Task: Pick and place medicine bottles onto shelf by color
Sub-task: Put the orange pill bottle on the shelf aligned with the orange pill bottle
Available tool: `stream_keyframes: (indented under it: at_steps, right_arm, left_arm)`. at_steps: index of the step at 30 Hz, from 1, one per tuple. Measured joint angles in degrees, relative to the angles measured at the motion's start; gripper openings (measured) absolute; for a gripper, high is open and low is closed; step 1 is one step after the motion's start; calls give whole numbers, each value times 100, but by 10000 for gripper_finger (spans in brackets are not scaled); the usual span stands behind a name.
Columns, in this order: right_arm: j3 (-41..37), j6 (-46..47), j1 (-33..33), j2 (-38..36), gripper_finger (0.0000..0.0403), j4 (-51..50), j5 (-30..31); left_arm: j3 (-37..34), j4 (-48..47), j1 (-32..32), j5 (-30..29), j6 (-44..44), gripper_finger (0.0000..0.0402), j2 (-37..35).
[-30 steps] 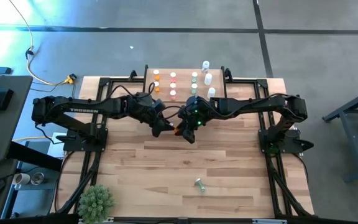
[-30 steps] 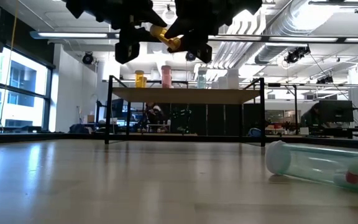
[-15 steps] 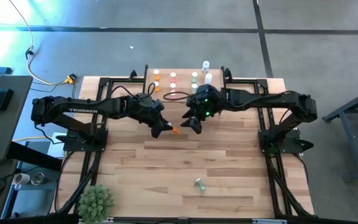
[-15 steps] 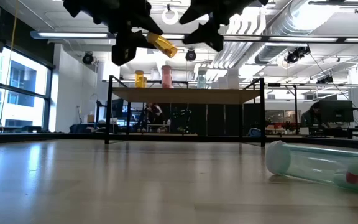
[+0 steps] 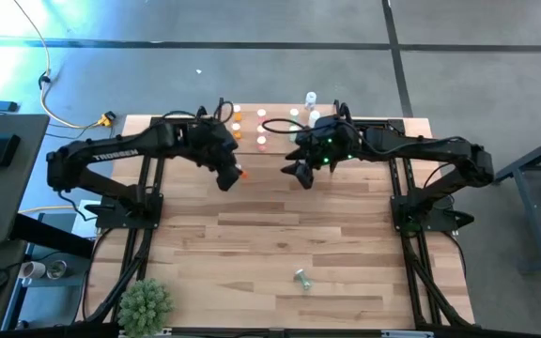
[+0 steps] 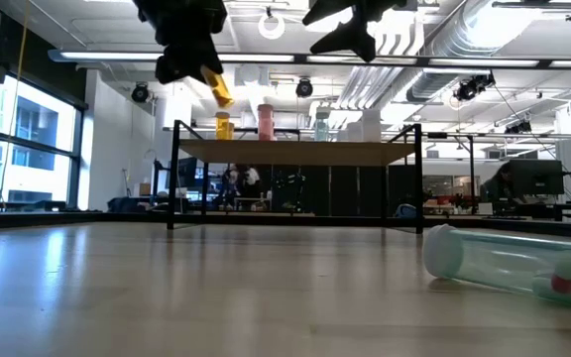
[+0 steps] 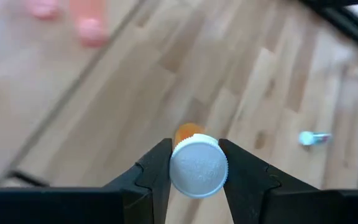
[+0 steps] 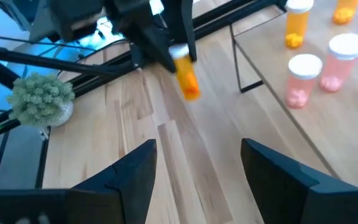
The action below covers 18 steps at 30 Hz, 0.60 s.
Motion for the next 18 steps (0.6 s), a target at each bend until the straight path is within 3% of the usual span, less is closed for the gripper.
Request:
stream_keyframes:
  at_steps: [11, 18]
  right_arm:
    - [0, 61, -112, -27, 225, -33, 211]
    - [0, 597, -411, -27, 225, -35, 620]
  left_arm:
    - [1092, -1406, 675, -596, 730, 113, 0]
    - [1601, -1914, 918, -858, 916, 113, 2]
